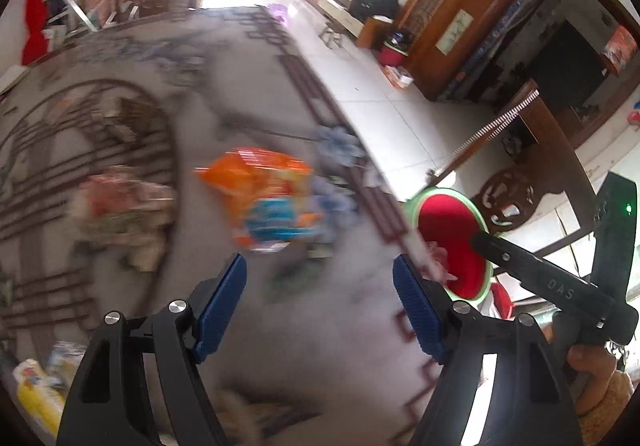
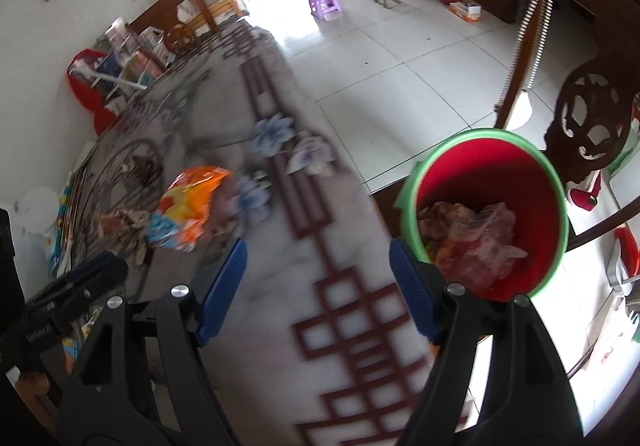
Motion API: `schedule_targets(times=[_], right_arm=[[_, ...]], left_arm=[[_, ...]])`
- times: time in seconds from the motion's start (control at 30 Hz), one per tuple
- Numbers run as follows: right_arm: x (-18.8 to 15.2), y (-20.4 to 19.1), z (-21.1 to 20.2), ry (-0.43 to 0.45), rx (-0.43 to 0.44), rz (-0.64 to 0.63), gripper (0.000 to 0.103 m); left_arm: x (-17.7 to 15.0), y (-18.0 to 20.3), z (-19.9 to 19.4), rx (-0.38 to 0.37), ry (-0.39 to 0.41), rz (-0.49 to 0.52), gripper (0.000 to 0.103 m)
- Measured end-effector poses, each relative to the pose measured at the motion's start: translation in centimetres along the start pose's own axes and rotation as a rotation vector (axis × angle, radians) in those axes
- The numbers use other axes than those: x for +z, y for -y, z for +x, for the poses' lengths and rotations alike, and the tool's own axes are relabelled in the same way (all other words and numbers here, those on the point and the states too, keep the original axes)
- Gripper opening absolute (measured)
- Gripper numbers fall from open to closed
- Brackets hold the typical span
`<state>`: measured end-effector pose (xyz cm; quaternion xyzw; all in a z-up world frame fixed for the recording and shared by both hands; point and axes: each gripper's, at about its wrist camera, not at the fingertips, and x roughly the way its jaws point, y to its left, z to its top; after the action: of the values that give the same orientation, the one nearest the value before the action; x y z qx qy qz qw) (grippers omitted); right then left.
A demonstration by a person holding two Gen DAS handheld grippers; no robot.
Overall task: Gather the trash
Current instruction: 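Move both open tools back over the table trash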
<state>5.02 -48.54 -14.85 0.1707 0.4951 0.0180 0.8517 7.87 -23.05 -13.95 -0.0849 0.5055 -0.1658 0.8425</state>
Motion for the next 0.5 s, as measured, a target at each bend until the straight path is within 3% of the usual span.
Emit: schedule_targets(times=[0.13,0.3,0.5], right_arm=[[-1.5,-4.0,0.4,-0.021,0.006,-0.046,0.072],[-4.4,-10.8,1.7,-0.078,0.044,-0.155,0.074],[-10.4,-20.2,4.0,-0.227,0.157,-0.381,0.08]], left_arm=[[-0.6,-5.2,-2.3,0.04,0.01,-0.023,0.072],[-2.6,-13.0,-5.7,0.107,-0.004,-0.094,0.079],[-5.9,-20.9,-9.0,0.175,-0.038,-0.208,0.079]])
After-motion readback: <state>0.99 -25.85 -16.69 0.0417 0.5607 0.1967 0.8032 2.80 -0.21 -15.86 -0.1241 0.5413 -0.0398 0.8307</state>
